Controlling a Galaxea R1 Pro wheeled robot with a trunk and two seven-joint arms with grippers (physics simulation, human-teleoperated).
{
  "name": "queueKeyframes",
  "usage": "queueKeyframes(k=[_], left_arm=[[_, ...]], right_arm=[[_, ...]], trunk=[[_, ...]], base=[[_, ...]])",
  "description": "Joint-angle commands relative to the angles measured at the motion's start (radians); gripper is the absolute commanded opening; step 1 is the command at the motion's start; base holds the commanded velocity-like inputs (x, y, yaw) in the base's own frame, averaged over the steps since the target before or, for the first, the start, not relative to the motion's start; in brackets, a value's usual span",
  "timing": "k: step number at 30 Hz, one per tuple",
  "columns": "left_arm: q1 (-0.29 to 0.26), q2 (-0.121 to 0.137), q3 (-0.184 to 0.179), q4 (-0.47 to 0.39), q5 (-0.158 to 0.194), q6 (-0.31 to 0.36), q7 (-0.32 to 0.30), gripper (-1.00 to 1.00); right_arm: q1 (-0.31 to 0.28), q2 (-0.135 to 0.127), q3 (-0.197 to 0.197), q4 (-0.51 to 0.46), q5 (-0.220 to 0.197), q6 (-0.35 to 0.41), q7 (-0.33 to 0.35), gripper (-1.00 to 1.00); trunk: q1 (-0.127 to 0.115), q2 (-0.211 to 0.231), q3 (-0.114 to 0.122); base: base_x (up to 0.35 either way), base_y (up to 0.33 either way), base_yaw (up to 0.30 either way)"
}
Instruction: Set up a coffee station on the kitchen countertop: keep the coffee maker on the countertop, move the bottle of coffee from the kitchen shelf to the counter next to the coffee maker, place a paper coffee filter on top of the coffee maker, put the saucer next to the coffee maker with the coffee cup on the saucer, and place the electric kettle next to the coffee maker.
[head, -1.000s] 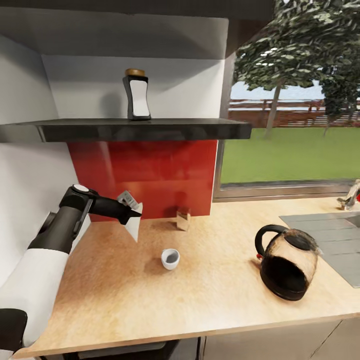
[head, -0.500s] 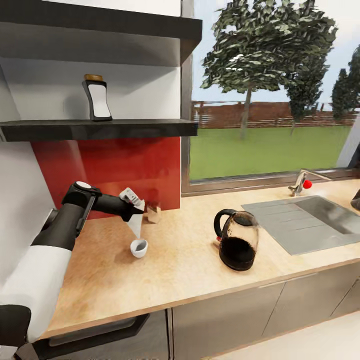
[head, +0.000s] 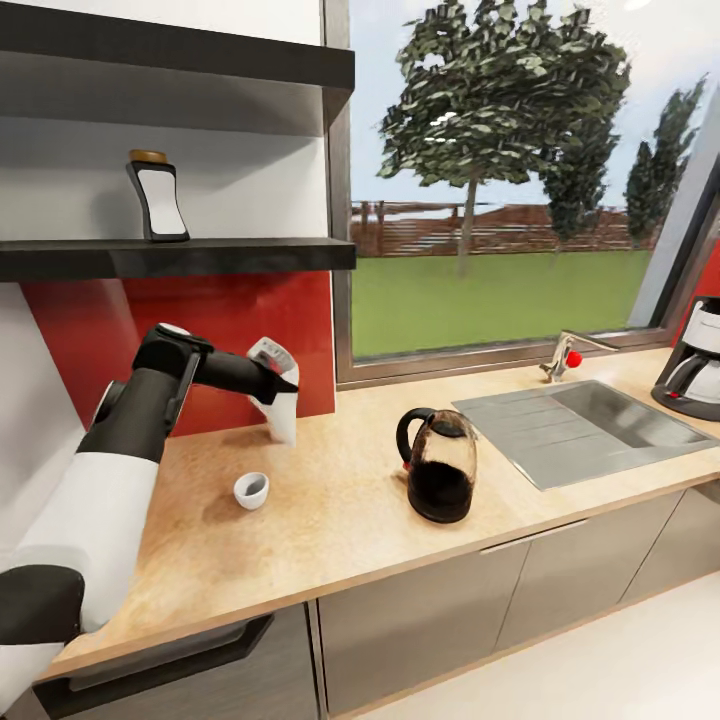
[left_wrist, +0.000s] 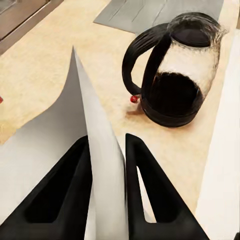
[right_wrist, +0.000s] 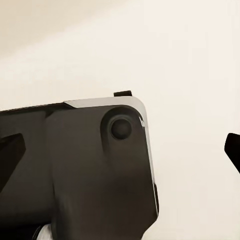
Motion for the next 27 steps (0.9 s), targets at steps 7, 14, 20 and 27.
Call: queueKeyframes(k=[7, 14, 20, 27], left_arm=[[-0.078, -0.072, 0.002, 0.002, -0.006, 0.055, 0.083, -1.0], [-0.071, -0.077, 0.008, -0.001, -0.003, 0.064, 0.1, -1.0], [-0.067, -0.079, 0.009, -0.003, -0.002, 0.064, 0.101, -1.0], [-0.065, -0.079, 0.008, -0.005, -0.003, 0.064, 0.101, -1.0]], right_arm=[[0.0, 0.0, -0.003, -0.002, -0.002, -0.002, -0.001, 1.0], [0.0, 0.0, -0.003, -0.002, -0.002, -0.002, -0.001, 1.0], [0.0, 0.0, -0.003, -0.002, -0.002, -0.002, -0.001, 1.0], [0.0, 0.0, -0.003, -0.002, -0.002, -0.002, -0.001, 1.0]], trunk=[[0.001, -0.002, -0.002], [0.001, -0.002, -0.002], [0.001, -0.002, -0.002], [0.001, -0.002, -0.002]], base=[[0.0, 0.0, -0.013], [0.0, 0.0, -0.207], [0.0, -0.001, -0.259], [0.031, -0.169, -0.262]])
